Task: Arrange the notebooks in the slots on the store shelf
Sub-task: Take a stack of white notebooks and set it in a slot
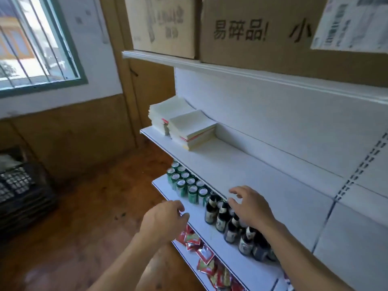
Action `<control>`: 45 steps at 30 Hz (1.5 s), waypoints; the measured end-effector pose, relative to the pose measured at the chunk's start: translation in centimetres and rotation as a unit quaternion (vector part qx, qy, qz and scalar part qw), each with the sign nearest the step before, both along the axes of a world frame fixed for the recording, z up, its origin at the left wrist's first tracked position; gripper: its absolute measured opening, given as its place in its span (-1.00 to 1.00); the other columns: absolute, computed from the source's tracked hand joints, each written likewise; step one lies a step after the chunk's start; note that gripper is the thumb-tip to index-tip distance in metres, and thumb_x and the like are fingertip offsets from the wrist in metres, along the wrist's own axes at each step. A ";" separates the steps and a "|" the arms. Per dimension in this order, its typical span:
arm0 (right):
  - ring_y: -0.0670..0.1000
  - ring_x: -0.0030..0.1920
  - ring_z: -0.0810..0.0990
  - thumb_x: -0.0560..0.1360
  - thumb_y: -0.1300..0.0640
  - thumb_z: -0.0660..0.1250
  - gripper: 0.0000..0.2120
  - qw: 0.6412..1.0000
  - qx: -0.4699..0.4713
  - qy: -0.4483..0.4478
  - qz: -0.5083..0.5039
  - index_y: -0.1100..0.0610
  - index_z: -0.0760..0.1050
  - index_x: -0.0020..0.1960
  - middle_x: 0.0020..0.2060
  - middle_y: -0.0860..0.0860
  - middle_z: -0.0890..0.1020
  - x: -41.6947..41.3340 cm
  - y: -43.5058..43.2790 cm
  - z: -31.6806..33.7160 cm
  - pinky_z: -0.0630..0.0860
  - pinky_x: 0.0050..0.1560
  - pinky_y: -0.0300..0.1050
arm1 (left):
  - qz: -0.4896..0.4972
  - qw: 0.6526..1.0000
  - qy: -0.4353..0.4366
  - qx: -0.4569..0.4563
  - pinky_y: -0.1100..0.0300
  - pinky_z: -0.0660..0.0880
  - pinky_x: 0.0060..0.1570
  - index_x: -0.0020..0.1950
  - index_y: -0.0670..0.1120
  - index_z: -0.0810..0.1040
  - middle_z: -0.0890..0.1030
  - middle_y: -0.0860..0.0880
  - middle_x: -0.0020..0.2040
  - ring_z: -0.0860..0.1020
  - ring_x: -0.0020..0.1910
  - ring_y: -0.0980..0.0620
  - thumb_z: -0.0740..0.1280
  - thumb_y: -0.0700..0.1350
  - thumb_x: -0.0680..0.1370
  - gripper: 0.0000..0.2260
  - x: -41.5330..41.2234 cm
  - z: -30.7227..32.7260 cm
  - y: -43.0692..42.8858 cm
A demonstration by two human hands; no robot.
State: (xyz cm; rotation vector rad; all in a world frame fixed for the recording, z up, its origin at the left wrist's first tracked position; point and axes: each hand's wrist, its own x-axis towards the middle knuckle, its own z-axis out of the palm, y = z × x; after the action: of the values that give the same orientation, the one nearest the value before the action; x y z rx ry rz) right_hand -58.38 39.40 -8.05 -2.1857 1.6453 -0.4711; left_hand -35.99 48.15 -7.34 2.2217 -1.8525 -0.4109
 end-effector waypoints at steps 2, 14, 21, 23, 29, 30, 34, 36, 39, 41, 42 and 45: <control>-0.05 0.17 0.50 0.55 -0.06 0.23 -0.71 1.000 0.003 -0.002 0.025 -0.06 0.49 0.25 0.21 -0.10 0.53 4.0 -1.8 0.2 0.46 0.16 -0.12 | 0.028 1.000 -0.002 -0.003 0.21 0.45 -0.10 0.14 0.12 0.54 0.60 0.16 0.06 0.55 0.01 0.08 0.20 0.15 0.55 -0.76 3.3 -0.1 -0.8; 0.00 0.12 0.55 0.55 0.01 0.26 -0.71 0.996 -0.047 -0.072 0.020 0.00 0.52 0.25 0.19 -0.04 0.57 21.0 -20.8 0.2 0.46 0.05 -0.15 | 0.053 0.998 -0.008 -0.037 0.35 0.41 -0.29 0.09 0.12 0.55 0.58 0.17 -0.06 0.53 -0.12 0.15 0.23 0.15 0.58 -0.80 17.8 -0.1 -18.6; 0.10 0.40 0.32 0.52 -0.05 0.30 -0.47 0.993 -0.099 -0.052 -0.034 0.11 0.34 0.44 0.38 0.09 0.41 27.1 -30.1 1.1 0.29 0.35 -0.07 | 0.008 0.999 0.039 -0.022 0.27 0.57 -0.26 -0.02 0.13 0.57 0.61 0.18 -0.14 0.57 -0.20 0.18 0.26 0.13 0.57 -0.85 24.5 0.4 -29.4; 0.08 0.52 0.09 0.50 -0.22 0.27 -0.23 0.997 -0.055 0.029 -0.047 0.10 0.09 0.55 0.53 0.11 0.15 27.9 -31.8 0.5 0.11 0.48 -0.01 | -0.029 0.998 0.055 -0.008 0.35 0.47 -0.36 0.00 0.12 0.56 0.60 0.18 -0.14 0.55 -0.23 0.20 0.25 0.13 0.58 -0.85 25.8 0.3 -32.5; 0.09 0.51 0.20 0.53 -0.06 0.32 -0.37 0.983 -0.091 0.129 -0.092 0.10 0.20 0.51 0.51 0.09 0.23 29.8 -31.5 -2.1 0.11 0.50 0.02 | -0.160 0.960 0.220 0.063 0.16 0.59 0.00 0.06 0.05 0.59 0.65 0.13 -0.02 0.61 -0.08 0.15 0.26 0.11 0.59 -0.80 29.2 0.5 -41.1; 0.10 0.46 0.31 0.51 0.00 0.36 -0.44 0.984 -0.109 0.104 -0.098 0.10 0.32 0.46 0.46 0.08 0.34 29.9 -30.9 -2.2 0.16 0.47 0.01 | -0.167 0.942 0.277 0.093 0.13 0.57 0.01 0.06 0.02 0.60 0.66 0.11 -0.04 0.62 -0.09 0.13 0.26 0.09 0.60 -0.79 29.5 1.0 -42.0; -0.04 0.45 0.31 0.55 0.17 0.31 -0.55 0.981 -0.130 0.046 -0.138 0.03 0.39 0.43 0.43 -0.05 0.39 31.0 -29.3 -1.3 0.15 0.43 -0.19 | -0.190 0.874 0.436 0.100 0.08 0.56 0.07 0.14 -0.10 0.64 0.70 0.03 -0.06 0.65 -0.09 0.08 0.29 0.01 0.60 -0.75 30.0 3.1 -45.2; -0.11 0.46 0.27 0.57 0.20 0.25 -0.54 0.977 -0.129 0.037 -0.165 -0.03 0.36 0.45 0.44 -0.13 0.35 31.9 -29.3 -1.0 0.25 0.42 -0.17 | -0.251 0.928 0.262 -0.081 0.11 0.48 0.20 0.23 -0.03 0.59 0.65 0.10 0.09 0.58 0.10 0.10 0.28 0.07 0.59 -0.71 30.5 3.1 -48.0; -0.13 0.48 0.22 0.58 0.21 0.24 -0.51 0.977 -0.097 0.051 -0.183 -0.04 0.30 0.47 0.46 -0.16 0.29 33.2 -29.4 -0.8 0.17 0.46 -0.20 | -0.335 0.925 -0.050 -0.171 0.06 0.05 0.49 0.54 -0.02 0.21 0.20 -0.02 0.55 0.09 0.55 -0.02 0.11 0.30 0.57 -0.38 32.6 3.3 -52.8; -0.12 0.50 0.18 0.57 0.25 0.24 -0.47 0.976 -0.077 0.061 -0.194 -0.02 0.25 0.50 0.48 -0.16 0.24 33.6 -29.4 -0.9 -0.05 0.44 -0.35 | -0.420 0.892 -0.141 -0.094 0.03 -0.20 0.52 0.59 -0.01 -0.03 -0.11 -0.03 0.60 -0.19 0.57 0.01 -0.05 0.45 0.49 -0.20 34.2 2.7 -55.2; -0.12 0.50 0.16 0.56 0.28 0.23 -0.44 0.974 -0.069 0.064 -0.206 -0.02 0.22 0.51 0.48 -0.17 0.22 33.8 -29.4 -0.9 -0.10 0.40 -0.39 | -0.452 0.874 -0.159 -0.079 0.04 -0.25 0.52 0.59 0.01 -0.08 -0.17 -0.02 0.59 -0.24 0.55 0.03 -0.09 0.49 0.45 -0.15 34.9 2.4 -55.9; -0.12 0.49 0.19 0.51 0.34 0.22 -0.36 0.967 -0.058 0.066 -0.241 -0.04 0.21 0.51 0.48 -0.19 0.23 34.1 -29.7 -1.1 -0.04 0.38 -0.41 | -0.496 0.841 -0.186 -0.110 0.09 -0.31 0.47 0.59 0.06 -0.11 -0.17 -0.02 0.59 -0.22 0.55 0.04 -0.16 0.52 0.41 -0.13 36.1 1.6 -56.5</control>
State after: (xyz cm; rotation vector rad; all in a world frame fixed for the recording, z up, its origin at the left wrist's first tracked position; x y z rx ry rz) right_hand -24.31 9.66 -9.18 -1.9149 2.2872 -0.5697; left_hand 0.08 -8.36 -5.79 1.0643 -2.9760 0.1197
